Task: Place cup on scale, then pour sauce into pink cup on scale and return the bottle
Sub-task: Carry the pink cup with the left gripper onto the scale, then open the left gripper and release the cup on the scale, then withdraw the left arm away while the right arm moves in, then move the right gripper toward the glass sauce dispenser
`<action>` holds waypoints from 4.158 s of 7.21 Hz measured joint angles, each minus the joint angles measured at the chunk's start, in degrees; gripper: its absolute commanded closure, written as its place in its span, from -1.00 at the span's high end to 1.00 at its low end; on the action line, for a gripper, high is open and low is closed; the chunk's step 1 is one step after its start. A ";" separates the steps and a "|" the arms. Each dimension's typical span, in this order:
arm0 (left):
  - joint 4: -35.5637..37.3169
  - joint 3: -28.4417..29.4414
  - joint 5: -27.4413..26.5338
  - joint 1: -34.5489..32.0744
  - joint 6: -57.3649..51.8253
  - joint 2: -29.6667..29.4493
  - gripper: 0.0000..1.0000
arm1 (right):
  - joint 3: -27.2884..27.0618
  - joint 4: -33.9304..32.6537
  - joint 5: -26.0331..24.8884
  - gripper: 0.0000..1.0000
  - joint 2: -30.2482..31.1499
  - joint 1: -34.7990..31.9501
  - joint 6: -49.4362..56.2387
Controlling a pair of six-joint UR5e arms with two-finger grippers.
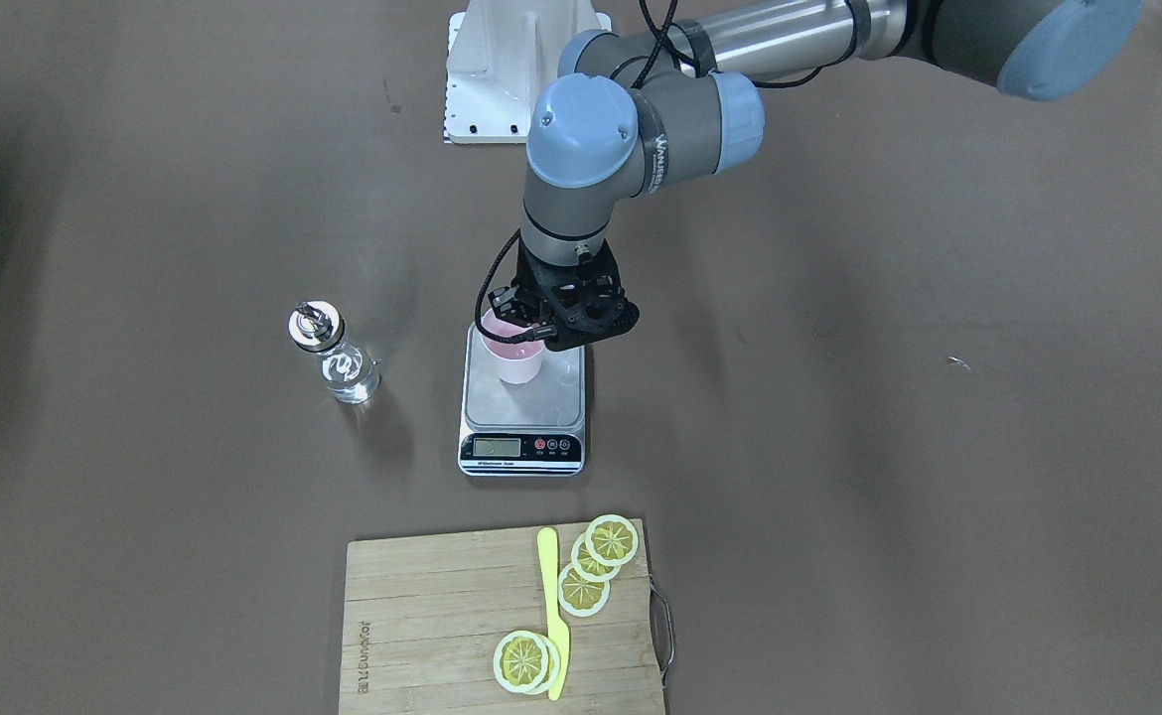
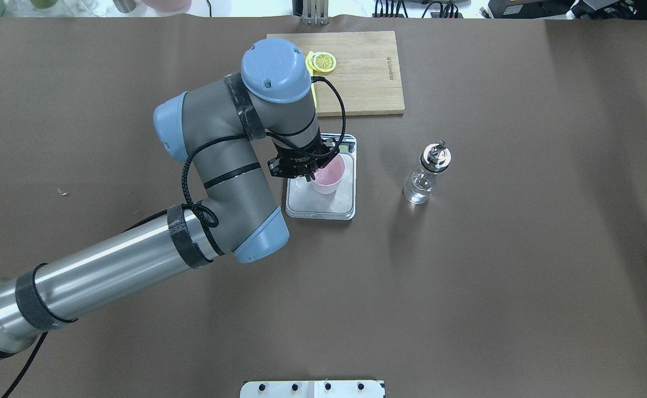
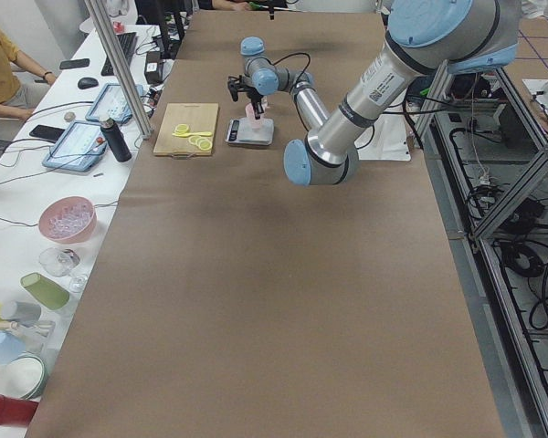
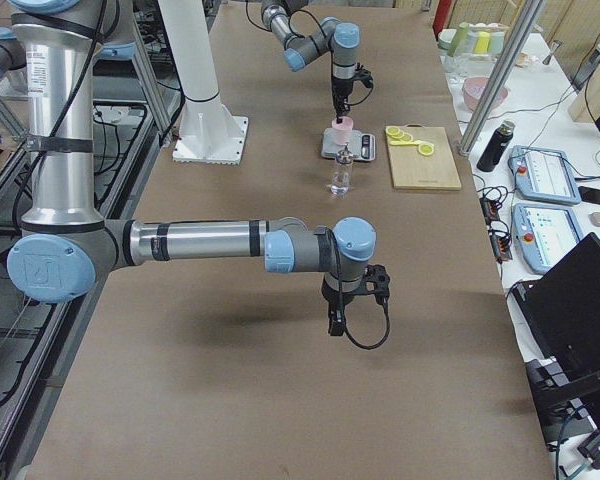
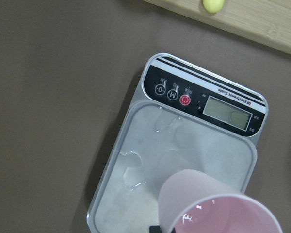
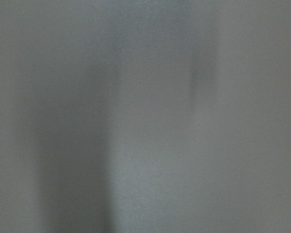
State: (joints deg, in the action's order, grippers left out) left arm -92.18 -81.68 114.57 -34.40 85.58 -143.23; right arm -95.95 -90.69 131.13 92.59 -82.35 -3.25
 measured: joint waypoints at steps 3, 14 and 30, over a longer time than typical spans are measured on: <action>-0.05 -0.89 -0.96 0.31 -0.26 -0.11 1.00 | 0.06 0.05 -0.32 1.00 -0.13 0.00 0.00; 12.75 -24.66 9.05 -17.67 -34.94 18.42 1.00 | -8.96 1.38 -1.92 1.00 -5.82 1.98 1.04; 11.89 -21.33 14.64 -36.50 -75.64 33.63 0.99 | -13.64 62.34 -38.82 1.00 2.64 44.67 -26.08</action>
State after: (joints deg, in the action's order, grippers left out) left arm -80.29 -103.01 129.21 -70.91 9.95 -109.60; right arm -109.59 -28.34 92.31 95.23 -37.68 -29.33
